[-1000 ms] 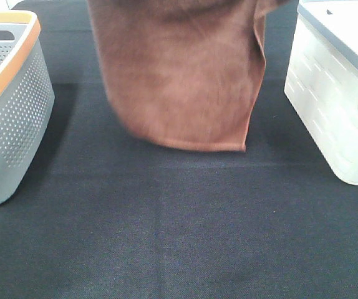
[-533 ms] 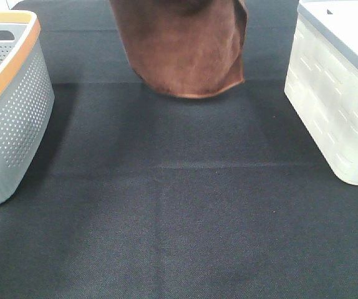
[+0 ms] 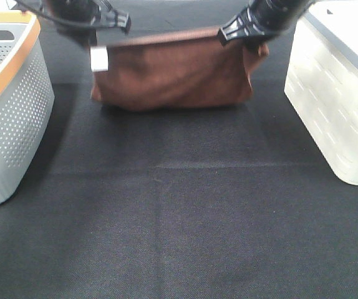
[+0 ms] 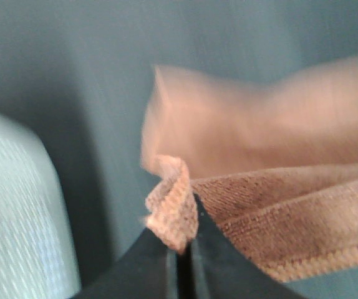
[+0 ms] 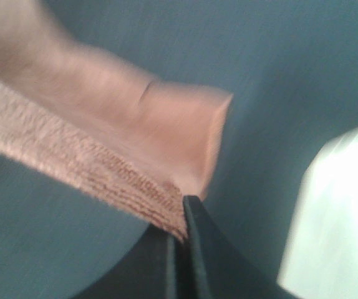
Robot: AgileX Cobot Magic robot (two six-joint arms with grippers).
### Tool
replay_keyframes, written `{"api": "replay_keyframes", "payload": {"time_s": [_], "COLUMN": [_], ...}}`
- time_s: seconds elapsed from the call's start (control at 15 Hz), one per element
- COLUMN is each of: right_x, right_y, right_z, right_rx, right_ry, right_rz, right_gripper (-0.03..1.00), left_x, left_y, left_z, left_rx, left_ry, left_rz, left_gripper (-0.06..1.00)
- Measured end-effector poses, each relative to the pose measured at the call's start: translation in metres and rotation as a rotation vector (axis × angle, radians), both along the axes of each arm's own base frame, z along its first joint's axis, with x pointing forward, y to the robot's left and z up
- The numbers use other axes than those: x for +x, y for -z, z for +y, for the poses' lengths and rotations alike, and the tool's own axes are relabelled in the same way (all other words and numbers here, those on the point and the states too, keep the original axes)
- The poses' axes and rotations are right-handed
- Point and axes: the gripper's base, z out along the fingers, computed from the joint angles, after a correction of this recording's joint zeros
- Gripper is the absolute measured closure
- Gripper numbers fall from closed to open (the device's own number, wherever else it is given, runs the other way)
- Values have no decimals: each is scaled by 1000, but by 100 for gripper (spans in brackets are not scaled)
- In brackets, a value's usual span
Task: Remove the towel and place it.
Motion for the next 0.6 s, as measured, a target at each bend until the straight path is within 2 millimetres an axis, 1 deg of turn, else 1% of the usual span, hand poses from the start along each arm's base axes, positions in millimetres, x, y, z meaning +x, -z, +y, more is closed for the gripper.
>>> {"api": "replay_keyframes", "payload": {"time_s": [0.07,0.27,0.47,0.53,0.6], "right_x": [0,-14,-27,-32,-36], "right_y": [0,6,10,11,14], "right_z": [0,0,3,4,4], "right_rx": [0,19,52,65,63], "right_ry": [0,27,44,46,48], "right_rz": [0,173,331,392,429], "right_gripper": [97,97,97,97,97], "left_x": [0,-10,-27,-37,-46], "left_y": [0,11,36,52,62], "left_z": [0,0,-3,-5,-8], "left_rx": [0,1,50,76,93], "left_ry": [0,-13,-5,3,14], "left_rz": [0,127,267,330,379], "left_gripper": [94,94,94,94,94]}}
